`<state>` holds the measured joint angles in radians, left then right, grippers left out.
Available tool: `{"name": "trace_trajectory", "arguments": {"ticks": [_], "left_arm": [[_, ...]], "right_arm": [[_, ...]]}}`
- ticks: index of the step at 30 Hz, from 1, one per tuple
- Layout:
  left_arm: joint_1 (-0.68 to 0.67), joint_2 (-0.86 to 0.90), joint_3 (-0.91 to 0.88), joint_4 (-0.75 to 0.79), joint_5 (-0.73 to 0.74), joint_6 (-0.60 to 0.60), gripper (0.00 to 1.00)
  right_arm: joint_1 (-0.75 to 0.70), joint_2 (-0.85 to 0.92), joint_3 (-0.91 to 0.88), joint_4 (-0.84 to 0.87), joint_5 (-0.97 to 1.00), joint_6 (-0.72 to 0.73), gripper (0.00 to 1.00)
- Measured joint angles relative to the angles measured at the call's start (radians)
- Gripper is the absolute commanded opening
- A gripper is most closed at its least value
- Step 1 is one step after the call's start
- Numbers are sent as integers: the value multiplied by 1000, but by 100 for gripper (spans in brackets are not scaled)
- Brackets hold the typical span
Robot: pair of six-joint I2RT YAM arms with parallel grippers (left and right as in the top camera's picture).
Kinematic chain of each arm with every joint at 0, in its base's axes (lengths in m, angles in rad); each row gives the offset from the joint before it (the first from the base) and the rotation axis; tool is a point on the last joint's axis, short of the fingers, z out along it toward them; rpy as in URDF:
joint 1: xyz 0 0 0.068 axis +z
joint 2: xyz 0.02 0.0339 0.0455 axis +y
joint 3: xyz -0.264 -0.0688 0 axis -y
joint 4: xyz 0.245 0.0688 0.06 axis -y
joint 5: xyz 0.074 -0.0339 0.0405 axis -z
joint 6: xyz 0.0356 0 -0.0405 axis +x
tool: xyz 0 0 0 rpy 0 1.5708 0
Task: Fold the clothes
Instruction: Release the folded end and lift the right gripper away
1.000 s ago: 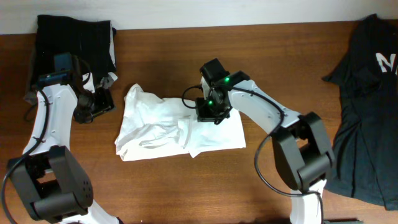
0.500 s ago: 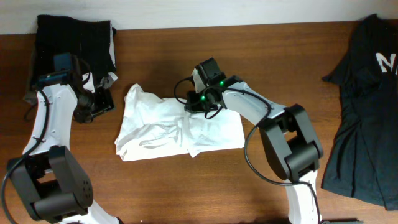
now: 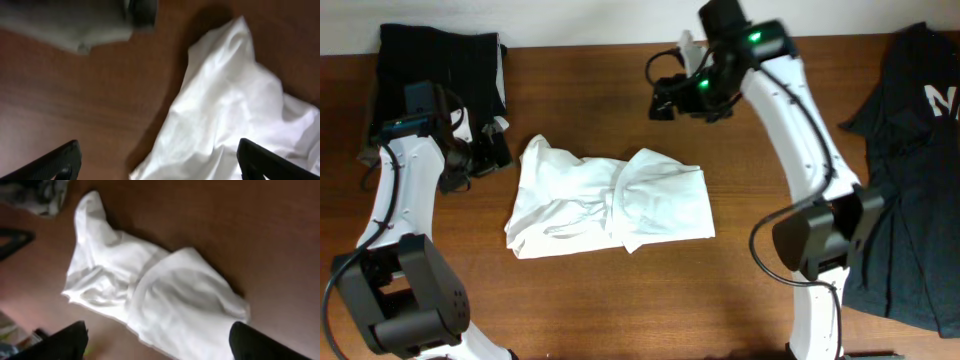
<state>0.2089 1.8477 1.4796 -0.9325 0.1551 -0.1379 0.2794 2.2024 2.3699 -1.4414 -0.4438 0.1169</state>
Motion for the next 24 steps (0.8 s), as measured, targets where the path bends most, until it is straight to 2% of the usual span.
{"name": "trace_trajectory", "arguments": {"ticks": [2, 6, 10, 13, 19, 24], "left_arm": [[0, 2, -5, 17, 27, 32, 99], [0, 69, -7, 29, 106, 121, 99], [11, 179, -12, 35, 140, 177, 99], [57, 233, -18, 25, 206, 252, 99], [99, 247, -17, 19, 314, 335, 99], [84, 273, -3, -32, 396, 359, 98]], "right_arm": [[-4, -13, 96, -120, 0, -25, 93], [-3, -35, 115, -248, 47, -43, 92], [-3, -80, 114, -251, 111, -47, 93], [-5, -187, 114, -251, 162, -50, 96], [-5, -384, 114, -251, 196, -50, 98], [-5, -458, 114, -251, 211, -50, 99]]}}
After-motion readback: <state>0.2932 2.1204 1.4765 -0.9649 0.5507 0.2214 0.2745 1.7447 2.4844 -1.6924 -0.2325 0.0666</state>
